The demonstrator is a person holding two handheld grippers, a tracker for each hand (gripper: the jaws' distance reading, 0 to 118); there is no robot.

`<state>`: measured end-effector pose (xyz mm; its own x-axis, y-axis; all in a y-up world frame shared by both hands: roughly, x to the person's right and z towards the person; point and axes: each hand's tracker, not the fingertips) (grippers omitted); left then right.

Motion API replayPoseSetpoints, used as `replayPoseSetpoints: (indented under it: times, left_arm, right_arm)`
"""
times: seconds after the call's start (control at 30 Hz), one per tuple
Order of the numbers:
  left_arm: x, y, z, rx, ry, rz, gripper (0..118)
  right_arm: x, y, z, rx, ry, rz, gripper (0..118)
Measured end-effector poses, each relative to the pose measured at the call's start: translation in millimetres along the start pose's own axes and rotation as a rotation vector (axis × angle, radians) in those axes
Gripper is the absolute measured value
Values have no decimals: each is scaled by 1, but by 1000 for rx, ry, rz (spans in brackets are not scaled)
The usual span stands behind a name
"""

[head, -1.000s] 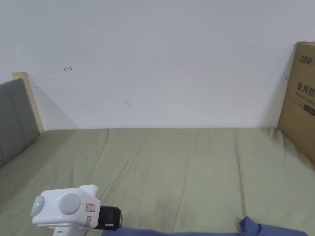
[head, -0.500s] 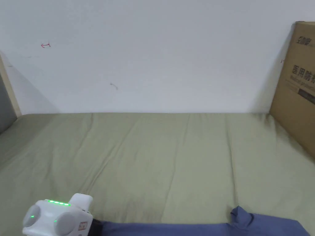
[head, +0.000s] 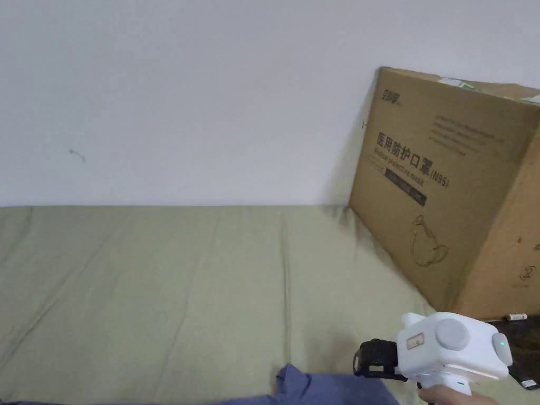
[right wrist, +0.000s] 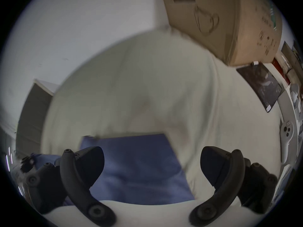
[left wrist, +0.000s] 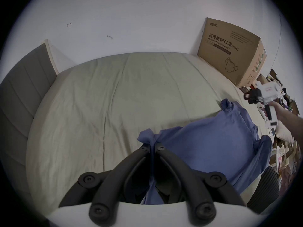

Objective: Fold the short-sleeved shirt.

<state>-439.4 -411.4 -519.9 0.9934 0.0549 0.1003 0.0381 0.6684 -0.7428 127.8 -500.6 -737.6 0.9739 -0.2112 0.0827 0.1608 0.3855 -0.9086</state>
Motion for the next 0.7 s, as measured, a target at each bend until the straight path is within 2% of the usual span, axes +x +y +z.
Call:
replayPoseSetpoints:
  times: [0.07, 0.1, 0.17, 0.2, 0.23, 0.27, 0.33, 0.37, 0.43, 0.5, 0.53, 0.6, 0.7]
  left_arm:
    - [0, 0, -2, -21, 6, -9, 2]
    - [0, -1, -3, -32, 12, -12, 2]
    - [-1, -3, -8, -52, 32, -20, 2]
    - [-4, -4, -12, -66, 38, -12, 2]
    - [-6, -5, -14, -81, 41, 1, 2]
    - [-7, -7, -16, -88, 42, 14, 2]
    - [-11, -10, -18, -88, 38, 37, 2]
    - [-11, -12, -18, -86, 41, 47, 2]
    - [-10, -16, -12, -68, 72, 78, 2]
    - [-7, -21, 3, -8, 97, 126, 2]
    - [-6, -25, 12, 18, 86, 155, 2]
    - [-3, -28, 30, 59, 69, 175, 2]
    - [9, -24, 69, 138, 63, 137, 2]
  right_arm:
    - [-2, 5, -22, -79, -57, -13, 115]
    - [-3, 4, -29, -110, -91, 12, 111]
    - [-15, -2, -37, -141, -169, 128, 103]
    - [-22, -6, -32, -99, -187, 174, 99]
    - [-29, -10, -24, -62, -180, 175, 89]
    - [-34, -11, -21, -68, -158, 174, 76]
    - [-42, -14, -11, -50, -95, 209, 11]
    - [-43, -16, -7, -49, -55, 225, 1]
    - [-44, -25, 10, -13, 11, 230, 1]
    - [-40, -35, 35, 89, 3, 242, 1]
    - [-35, -39, 52, 135, 2, 225, 1]
    - [-21, -48, 92, 207, 75, 129, 1]
    - [-16, -65, 167, 310, 104, 131, 1]
